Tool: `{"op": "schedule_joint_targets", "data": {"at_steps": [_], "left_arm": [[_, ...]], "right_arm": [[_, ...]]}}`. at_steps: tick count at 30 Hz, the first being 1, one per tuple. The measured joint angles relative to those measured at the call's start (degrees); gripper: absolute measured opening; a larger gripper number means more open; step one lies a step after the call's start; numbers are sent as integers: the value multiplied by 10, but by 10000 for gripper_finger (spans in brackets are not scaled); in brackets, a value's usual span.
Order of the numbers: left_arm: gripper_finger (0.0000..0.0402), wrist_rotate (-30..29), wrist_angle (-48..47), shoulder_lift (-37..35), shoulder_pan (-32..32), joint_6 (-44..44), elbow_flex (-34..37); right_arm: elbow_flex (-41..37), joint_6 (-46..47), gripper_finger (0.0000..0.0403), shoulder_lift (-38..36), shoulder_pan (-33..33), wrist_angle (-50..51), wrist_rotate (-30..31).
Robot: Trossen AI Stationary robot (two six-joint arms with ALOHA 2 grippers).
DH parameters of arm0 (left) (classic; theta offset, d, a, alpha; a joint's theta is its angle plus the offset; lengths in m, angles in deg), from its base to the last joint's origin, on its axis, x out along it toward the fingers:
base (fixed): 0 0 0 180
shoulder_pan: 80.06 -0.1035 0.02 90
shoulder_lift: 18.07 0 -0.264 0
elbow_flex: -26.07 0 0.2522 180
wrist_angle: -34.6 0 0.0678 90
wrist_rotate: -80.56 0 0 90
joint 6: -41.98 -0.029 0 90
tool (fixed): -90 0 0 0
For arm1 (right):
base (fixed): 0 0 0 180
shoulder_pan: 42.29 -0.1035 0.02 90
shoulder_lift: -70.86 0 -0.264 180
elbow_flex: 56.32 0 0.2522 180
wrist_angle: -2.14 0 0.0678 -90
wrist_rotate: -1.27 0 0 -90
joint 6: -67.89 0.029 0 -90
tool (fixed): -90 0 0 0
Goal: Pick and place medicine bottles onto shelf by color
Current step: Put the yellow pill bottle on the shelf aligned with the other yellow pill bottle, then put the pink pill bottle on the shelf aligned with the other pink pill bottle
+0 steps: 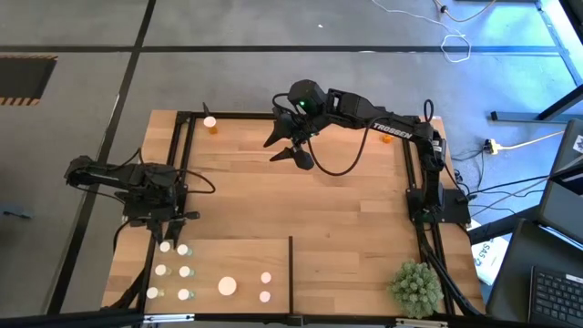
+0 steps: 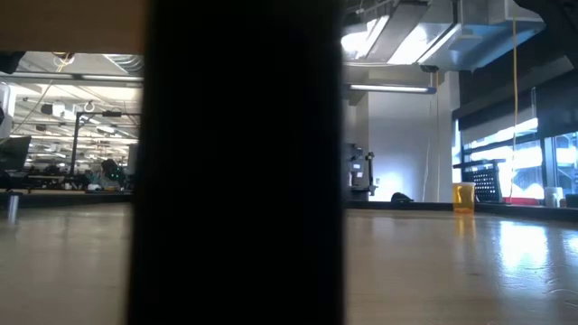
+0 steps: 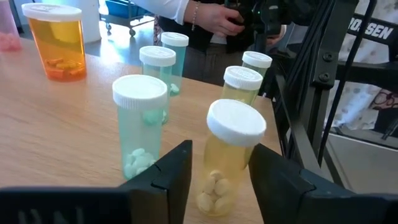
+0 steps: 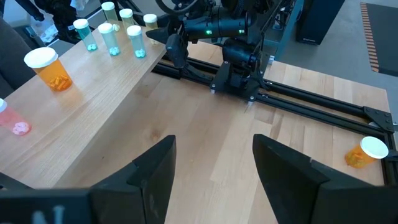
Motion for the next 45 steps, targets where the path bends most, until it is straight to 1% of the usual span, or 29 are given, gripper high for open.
{"op": "schedule_joint_targets", "data": {"at_steps": [3, 14, 19, 25, 29, 31, 32, 34, 36, 38, 42, 45], "left_arm": [[154, 5, 1, 0, 0, 4, 0], [153, 20, 8, 0, 0, 39, -20], [151, 28, 56, 0, 0, 53, -20], [151, 28, 110, 0, 0, 94, -20], [150, 23, 194, 0, 0, 133, -20], [151, 1, 251, 0, -1, 169, -20], [151, -20, 277, -1, -1, 192, -21], [151, -83, 318, -4, -1, 243, -21], [150, -172, 345, -5, -1, 276, -21], [149, -244, 353, -5, -1, 305, -21], [149, -313, 347, -5, -1, 337, -21], [149, -391, 347, -5, -1, 348, -21]], "right_arm": [[0, 0, 217, 0, 0, 0, 0], [0, 0, 217, 0, 0, 0, 0], [0, 0, 217, 0, 0, 0, 0], [0, 0, 217, 0, 0, 0, 0], [0, 0, 217, 0, 0, 0, 0], [0, 0, 217, 0, 0, 0, 0], [0, 0, 217, 0, 0, 0, 0], [0, 0, 217, 0, 0, 0, 0], [0, 0, 217, 0, 0, 0, 0], [0, 0, 217, 0, 0, 0, 0], [0, 0, 217, 0, 0, 0, 0], [0, 0, 217, 0, 0, 0, 0]]}}
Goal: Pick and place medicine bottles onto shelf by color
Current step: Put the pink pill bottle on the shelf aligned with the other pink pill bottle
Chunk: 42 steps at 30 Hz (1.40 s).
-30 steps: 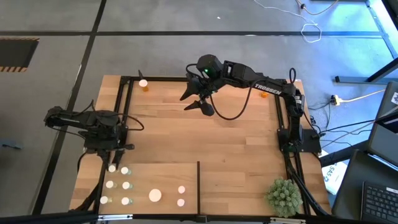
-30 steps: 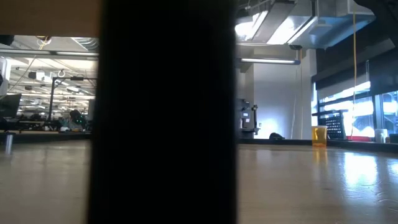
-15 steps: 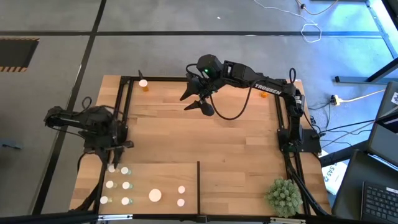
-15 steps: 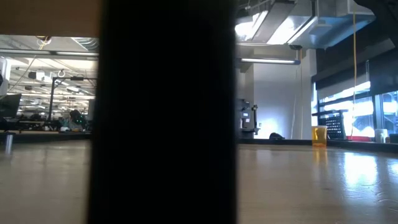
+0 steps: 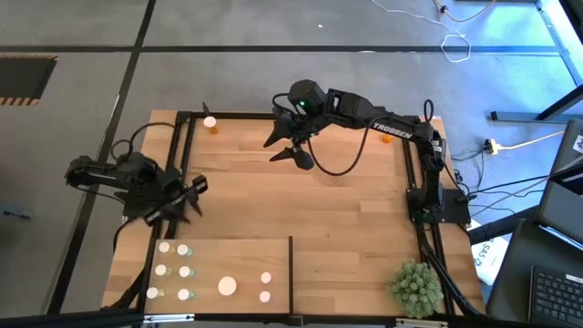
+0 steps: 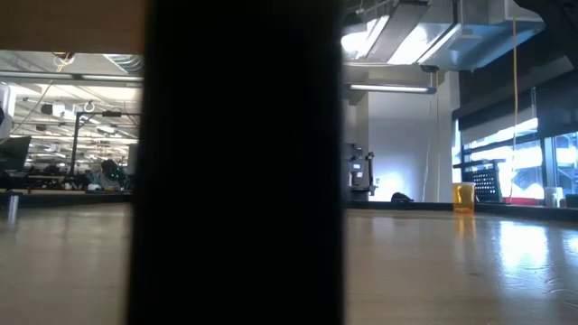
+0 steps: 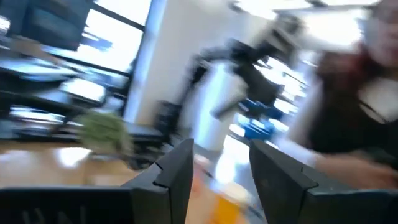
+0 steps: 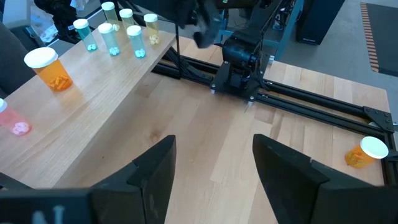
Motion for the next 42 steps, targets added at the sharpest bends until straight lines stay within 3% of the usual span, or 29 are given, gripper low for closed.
{"op": "schedule_joint_targets", "data": {"at_steps": [2, 9, 16, 22, 28, 32, 37, 42], "left_arm": [[149, -64, -11, 0, -4, -25, 0], [149, -191, -70, 3, -32, -58, -14], [149, -344, -351, 88, -68, -82, -156], [149, -437, -535, 195, -93, -15, -278], [149, -467, -636, 269, -136, 90, -348], [149, -465, -656, 299, -182, 102, -373], [149, -410, -689, 337, -270, 103, -405], [149, -342, -728, 371, -376, 64, -414]], "right_arm": [[0, 0, 217, 0, 0, 0, 0], [0, 0, 217, 0, 0, 0, 0], [0, 0, 217, 0, 0, 0, 0], [0, 0, 217, 0, 0, 0, 0], [0, 0, 217, 0, 0, -2, 0], [0, 41, 217, 0, -1, -2, 0], [0, 114, 217, -3, 15, 7, 4], [1, 205, 217, -14, 55, 12, 88]]}}
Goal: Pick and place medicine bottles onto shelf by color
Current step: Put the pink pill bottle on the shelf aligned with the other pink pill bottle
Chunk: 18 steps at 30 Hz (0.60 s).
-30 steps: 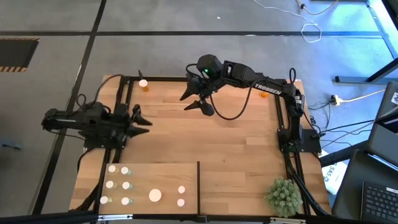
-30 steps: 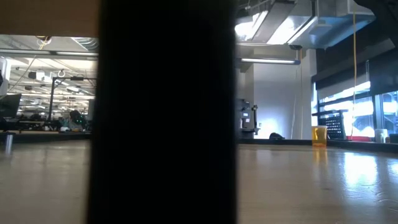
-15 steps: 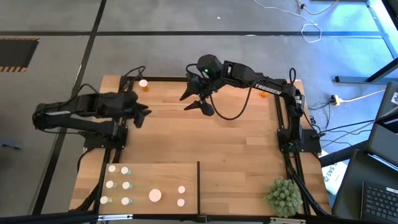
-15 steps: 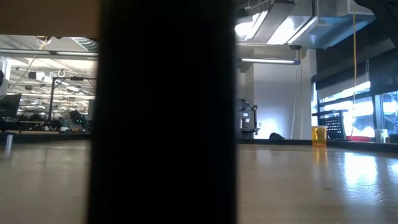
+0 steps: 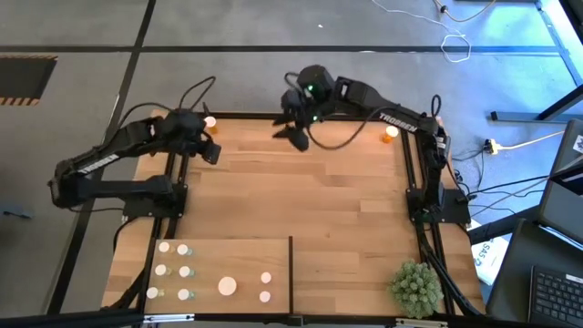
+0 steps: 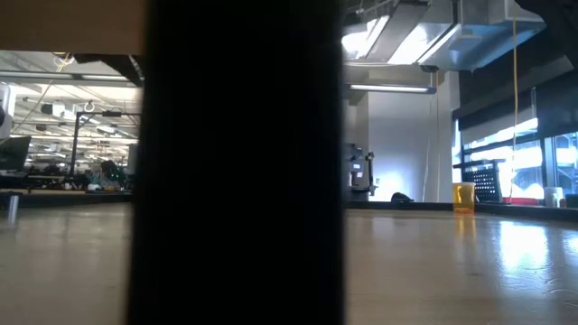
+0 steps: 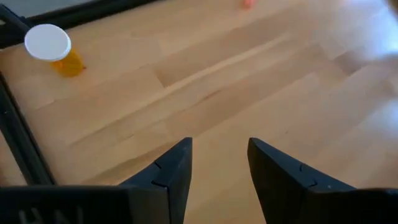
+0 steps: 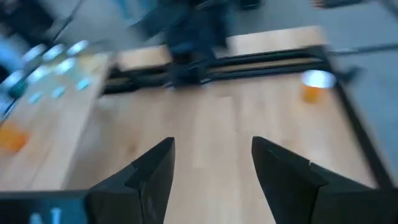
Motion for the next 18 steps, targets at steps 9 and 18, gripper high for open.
{"op": "schedule_joint_targets", "data": {"at_steps": [9, 18], "left_arm": [[149, 104, 22, 35, -111, -124, 0], [149, 118, 38, 35, -143, -121, 0]], "right_arm": [[0, 87, 217, -2, 85, 58, 12], [-2, -116, 217, 5, 121, 151, 92]]}}
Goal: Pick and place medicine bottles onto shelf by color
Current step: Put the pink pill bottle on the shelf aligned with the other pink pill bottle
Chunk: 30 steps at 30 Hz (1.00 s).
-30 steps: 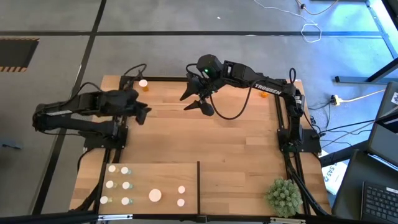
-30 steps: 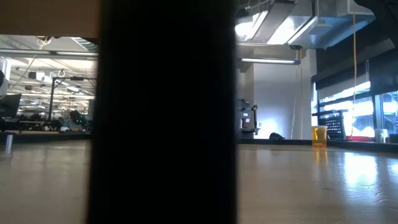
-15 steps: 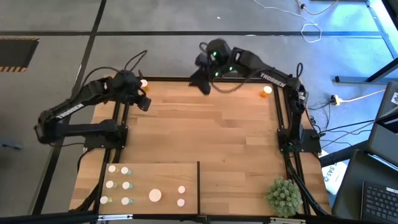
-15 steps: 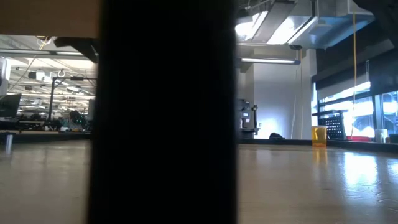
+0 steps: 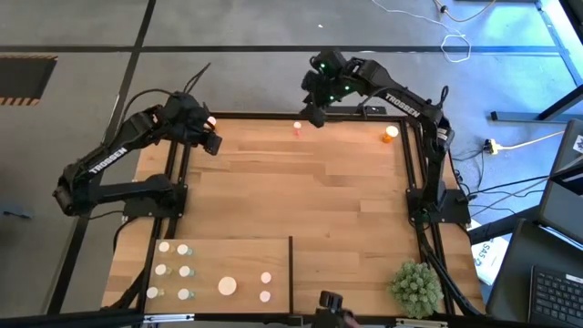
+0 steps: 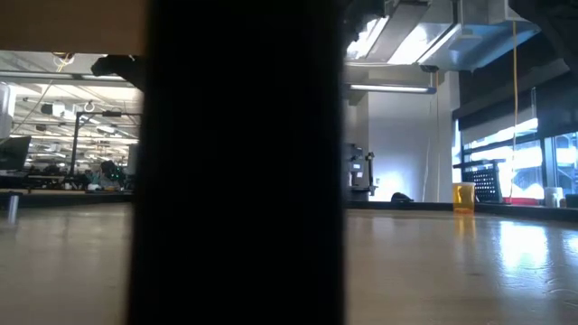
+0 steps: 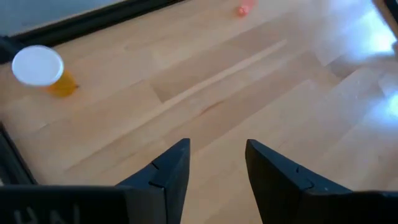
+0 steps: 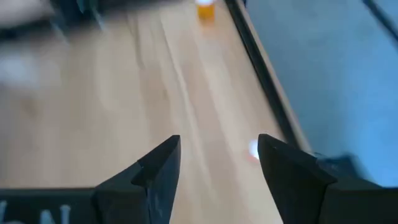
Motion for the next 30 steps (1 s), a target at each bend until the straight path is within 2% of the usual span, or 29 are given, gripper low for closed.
{"op": "schedule_joint_targets", "data": {"at_steps": [2, 6, 8, 15, 18, 21, 30], "left_arm": [[149, -1, 1, 0, -1, 9, 0], [149, -2, 15, 0, -1, 18, 0], [149, -3, 28, 0, -1, 29, 0], [149, -3, 60, 0, -1, 54, 0], [149, -5, 68, 0, -1, 66, 0], [149, -6, 68, 0, -1, 68, 0], [149, -6, 68, 0, -1, 85, 0]], "right_arm": [[-13, -79, 217, 3, 7, 3, 7], [-69, -150, 217, 9, 29, -11, 10], [-106, -163, 217, 9, 41, -24, 10], [-216, -191, 217, 13, 75, -182, -28], [-252, -191, 217, 18, 81, -235, -73], [-265, -197, 217, 35, 83, -265, -97], [-255, -224, 217, 96, 82, -286, -91]]}}
